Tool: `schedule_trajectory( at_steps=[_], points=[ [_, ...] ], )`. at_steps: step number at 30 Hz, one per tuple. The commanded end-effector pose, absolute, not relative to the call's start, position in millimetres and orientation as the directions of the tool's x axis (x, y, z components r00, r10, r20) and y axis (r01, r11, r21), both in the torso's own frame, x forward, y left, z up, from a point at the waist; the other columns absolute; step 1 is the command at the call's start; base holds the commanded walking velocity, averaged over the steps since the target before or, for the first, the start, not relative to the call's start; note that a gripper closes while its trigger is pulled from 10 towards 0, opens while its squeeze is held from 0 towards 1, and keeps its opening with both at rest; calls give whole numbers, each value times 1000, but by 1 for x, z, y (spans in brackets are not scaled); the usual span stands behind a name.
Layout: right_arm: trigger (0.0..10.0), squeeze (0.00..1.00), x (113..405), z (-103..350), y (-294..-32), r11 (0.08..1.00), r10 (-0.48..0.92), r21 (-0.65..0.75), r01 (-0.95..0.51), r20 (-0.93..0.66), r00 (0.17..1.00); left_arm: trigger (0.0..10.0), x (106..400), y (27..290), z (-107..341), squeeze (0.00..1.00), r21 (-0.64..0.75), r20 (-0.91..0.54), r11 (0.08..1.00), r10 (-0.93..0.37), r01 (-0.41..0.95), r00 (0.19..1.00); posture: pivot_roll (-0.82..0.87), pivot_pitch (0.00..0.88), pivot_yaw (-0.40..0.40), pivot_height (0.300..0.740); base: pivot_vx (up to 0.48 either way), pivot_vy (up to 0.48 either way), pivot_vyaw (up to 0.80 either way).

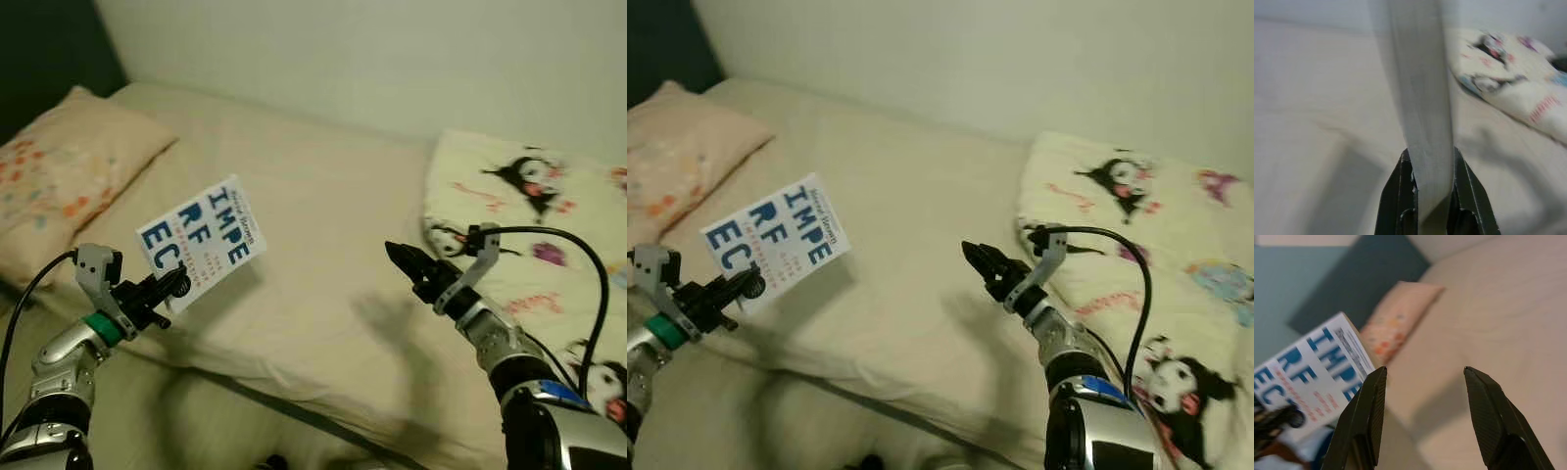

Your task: Clean up the room

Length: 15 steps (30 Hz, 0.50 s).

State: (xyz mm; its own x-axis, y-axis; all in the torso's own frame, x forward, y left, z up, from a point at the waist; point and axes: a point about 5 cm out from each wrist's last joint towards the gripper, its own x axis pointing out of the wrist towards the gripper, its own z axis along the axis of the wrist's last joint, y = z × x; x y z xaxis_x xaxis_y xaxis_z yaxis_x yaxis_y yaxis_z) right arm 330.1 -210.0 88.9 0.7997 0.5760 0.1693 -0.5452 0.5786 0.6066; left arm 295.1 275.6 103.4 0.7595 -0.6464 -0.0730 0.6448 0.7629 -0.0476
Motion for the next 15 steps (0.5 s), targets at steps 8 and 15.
schedule_trajectory(
  at_steps=[8, 15],
  points=[
    [10000, 0, 313, 102, -188, 281, 831, 508, -814, 296, 471, 10000, 299, 254, 174, 0, 44, 18, 403, -915, 914, 403, -146, 0, 54, 740, 0, 0, 795],
    [10000, 0, 312, 111, -164, 202, 879, 441, -874, 311, 360, 10000, 296, 230, 171, 0, 15, 19, 270, -963, 963, 269, -147, 0, 55, 740, 0, 0, 415]
  ],
)
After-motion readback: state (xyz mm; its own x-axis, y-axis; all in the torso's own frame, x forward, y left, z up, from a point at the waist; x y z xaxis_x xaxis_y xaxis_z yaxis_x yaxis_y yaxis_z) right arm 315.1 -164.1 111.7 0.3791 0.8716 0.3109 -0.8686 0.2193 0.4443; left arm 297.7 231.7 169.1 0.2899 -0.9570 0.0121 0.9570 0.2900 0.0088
